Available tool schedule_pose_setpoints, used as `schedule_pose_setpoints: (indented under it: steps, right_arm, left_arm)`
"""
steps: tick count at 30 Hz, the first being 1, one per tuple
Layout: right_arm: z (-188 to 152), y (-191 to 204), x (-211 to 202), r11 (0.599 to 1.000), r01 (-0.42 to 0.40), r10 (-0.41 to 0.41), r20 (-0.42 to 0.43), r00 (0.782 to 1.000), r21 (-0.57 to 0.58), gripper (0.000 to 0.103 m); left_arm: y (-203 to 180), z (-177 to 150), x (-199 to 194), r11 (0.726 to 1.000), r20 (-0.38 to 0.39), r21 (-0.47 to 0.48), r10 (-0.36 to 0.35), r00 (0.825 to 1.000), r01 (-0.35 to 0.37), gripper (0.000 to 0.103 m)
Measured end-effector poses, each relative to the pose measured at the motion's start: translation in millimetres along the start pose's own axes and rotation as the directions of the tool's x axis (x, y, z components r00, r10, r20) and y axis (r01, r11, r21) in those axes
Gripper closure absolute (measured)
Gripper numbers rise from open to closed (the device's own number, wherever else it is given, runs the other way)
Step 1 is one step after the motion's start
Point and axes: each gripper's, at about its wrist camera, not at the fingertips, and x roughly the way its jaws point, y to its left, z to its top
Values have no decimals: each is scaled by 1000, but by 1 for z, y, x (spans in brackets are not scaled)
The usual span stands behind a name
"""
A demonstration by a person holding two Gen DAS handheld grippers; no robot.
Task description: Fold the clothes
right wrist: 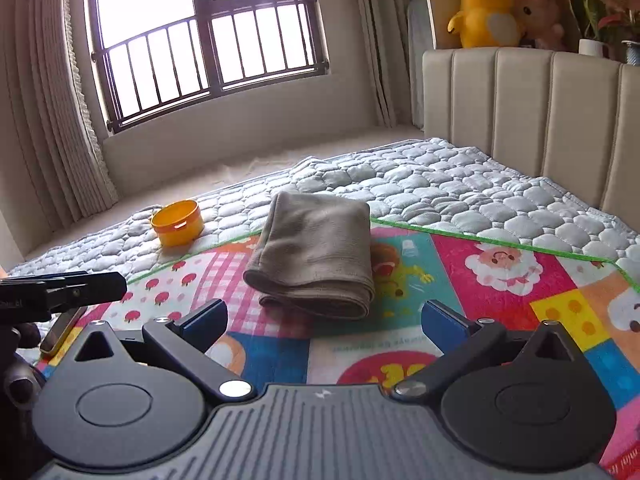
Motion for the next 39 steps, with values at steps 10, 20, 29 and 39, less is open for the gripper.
schedule_pose_setpoints:
  steps: [10, 20, 29, 39]
  right_arm:
    - [-26, -6, -15, 998, 15, -16, 11, 1000, 58, 0]
    - [-31, -8, -4, 998, 18, -16, -32, 999, 55, 0]
    - [-32, -4, 0, 999, 21, -20, -49, 999, 28, 0]
    - [-33, -1, 2, 1000, 20, -19, -59, 998, 12, 0]
  left_arm:
    - [-35, -47, -24, 980, 30, 181, 76, 997, -80, 0]
    - [-28, -51, -7, 986, -66, 123, 117, 991, -109, 0]
    - [-28, -50, -3, 986, -80, 114, 129, 988, -120, 0]
    - [-25, -49, -2, 986, -86, 107, 135, 987, -126, 0]
